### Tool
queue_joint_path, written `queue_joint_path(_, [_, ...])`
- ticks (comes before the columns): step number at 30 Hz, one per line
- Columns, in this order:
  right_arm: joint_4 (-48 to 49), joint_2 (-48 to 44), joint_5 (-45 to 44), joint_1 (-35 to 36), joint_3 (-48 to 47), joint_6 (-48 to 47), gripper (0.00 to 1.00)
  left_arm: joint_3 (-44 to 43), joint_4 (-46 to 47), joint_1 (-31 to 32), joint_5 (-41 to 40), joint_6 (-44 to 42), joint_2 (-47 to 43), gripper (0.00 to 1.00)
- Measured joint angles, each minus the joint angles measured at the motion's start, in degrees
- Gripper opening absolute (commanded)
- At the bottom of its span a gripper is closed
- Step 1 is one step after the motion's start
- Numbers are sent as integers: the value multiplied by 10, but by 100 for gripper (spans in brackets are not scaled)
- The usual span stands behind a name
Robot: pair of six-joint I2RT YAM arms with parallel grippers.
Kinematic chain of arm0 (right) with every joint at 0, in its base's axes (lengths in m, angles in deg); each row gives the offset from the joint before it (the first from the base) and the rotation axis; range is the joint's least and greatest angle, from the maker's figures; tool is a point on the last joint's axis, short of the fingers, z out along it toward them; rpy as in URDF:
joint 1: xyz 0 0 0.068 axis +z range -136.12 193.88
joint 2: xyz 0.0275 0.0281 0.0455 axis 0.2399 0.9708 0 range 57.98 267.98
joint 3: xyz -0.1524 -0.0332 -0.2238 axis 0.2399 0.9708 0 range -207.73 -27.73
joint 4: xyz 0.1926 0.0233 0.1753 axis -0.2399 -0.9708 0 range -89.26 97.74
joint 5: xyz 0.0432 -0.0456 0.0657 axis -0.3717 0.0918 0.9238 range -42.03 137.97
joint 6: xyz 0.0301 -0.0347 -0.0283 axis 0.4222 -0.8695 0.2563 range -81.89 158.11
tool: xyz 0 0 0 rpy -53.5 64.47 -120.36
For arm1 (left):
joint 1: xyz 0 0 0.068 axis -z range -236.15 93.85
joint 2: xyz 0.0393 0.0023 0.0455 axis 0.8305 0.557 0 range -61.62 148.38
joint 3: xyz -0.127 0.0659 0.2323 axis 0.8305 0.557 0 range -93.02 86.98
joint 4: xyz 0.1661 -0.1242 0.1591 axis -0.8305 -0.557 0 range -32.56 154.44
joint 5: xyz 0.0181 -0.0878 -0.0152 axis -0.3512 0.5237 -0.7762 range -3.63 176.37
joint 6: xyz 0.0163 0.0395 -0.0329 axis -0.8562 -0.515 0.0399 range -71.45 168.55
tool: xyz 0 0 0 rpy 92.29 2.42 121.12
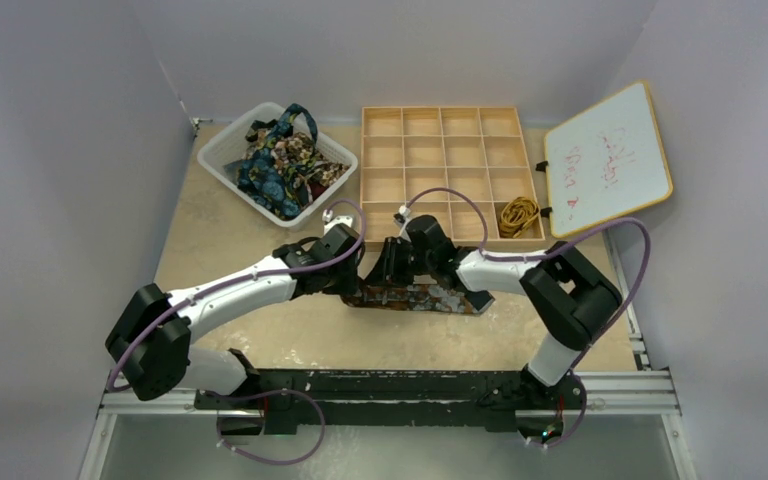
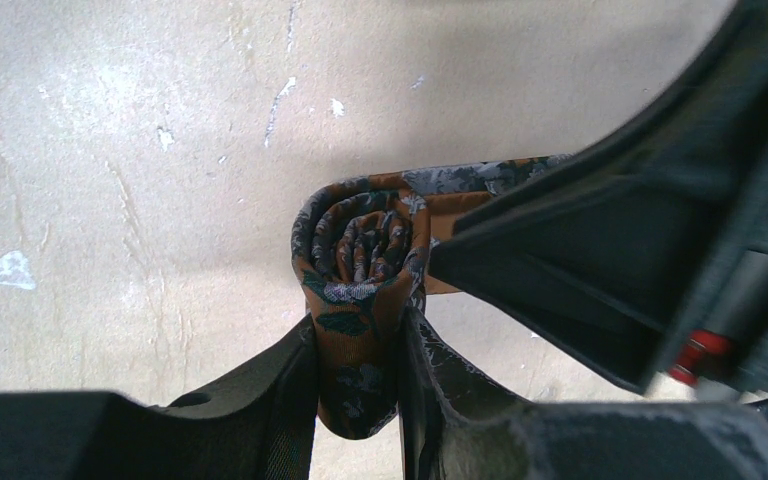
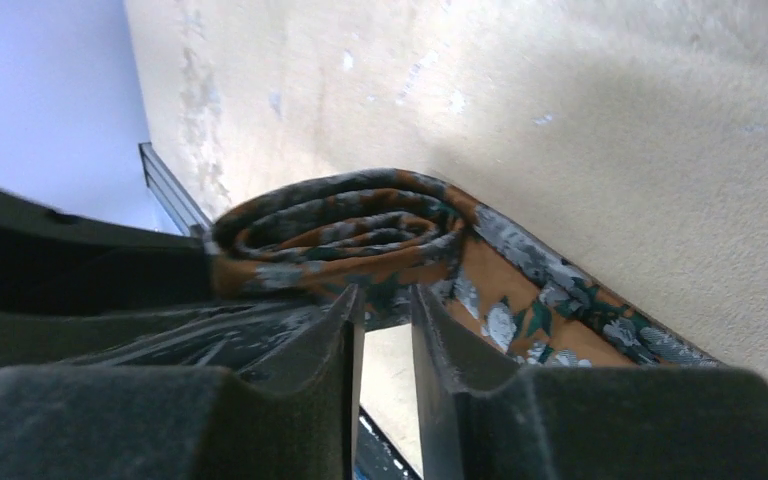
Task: Roll the ties
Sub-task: Roll the tie at the center of the board.
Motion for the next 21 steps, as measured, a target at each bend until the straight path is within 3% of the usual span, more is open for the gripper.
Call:
queue_joint_path(7, [-3,-23,-21,0,0,4,11,-9,-14,0,-9,0,7,29])
queue_joint_path(21, [4,33,-26,0,-5,5,8,-23,-21,12,-13,-3,22,29])
